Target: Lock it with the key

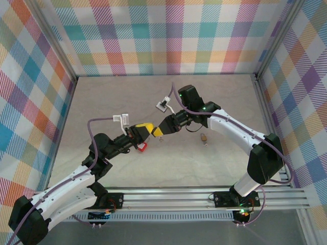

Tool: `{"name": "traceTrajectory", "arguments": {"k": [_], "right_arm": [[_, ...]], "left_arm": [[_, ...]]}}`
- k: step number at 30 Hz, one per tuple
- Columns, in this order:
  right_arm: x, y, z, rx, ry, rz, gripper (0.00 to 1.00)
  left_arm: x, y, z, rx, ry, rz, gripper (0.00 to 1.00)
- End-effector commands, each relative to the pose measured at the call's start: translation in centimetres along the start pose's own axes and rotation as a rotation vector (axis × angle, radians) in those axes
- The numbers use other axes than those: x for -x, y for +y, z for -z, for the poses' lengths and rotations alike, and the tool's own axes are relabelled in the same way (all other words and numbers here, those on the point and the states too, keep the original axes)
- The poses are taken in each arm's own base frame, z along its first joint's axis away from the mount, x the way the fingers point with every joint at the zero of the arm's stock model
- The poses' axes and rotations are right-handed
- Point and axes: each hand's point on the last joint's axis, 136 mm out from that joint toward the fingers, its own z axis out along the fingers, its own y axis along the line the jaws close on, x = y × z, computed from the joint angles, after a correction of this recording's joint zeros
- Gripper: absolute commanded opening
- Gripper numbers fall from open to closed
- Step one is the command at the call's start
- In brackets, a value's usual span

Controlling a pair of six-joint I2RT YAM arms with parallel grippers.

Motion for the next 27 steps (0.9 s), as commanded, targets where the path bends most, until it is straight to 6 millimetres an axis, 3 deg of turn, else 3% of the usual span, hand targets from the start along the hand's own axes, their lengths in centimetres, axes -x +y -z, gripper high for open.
{"name": "traceTrajectory", "arguments": {"k": [1,18,23,27], "right_arm": [[5.3,0.3,2.1,-0.107,-0.152,0.231,0.0],[3.7,-0.2,3.7,-0.155,-0.199,0.236,0.45],[3.3,-1.4,5.6,-0.247,-0.282,0.229,0.65],[2.4,-2.1,6.7,-0.301,-0.337,0.223,0.73]], "left_arm": [[-9.7,-3.0,1.6,-0.191,0.425,0.016,0.0],[-7.0,-1.6,2.2,-0.067,0.306,-0.054,0.0],[-5.7,-0.2,2.5,0.009,0.238,-0.061,0.0],[-4.6,1.1,2.8,0.085,0.173,-0.061,0.0]]}}
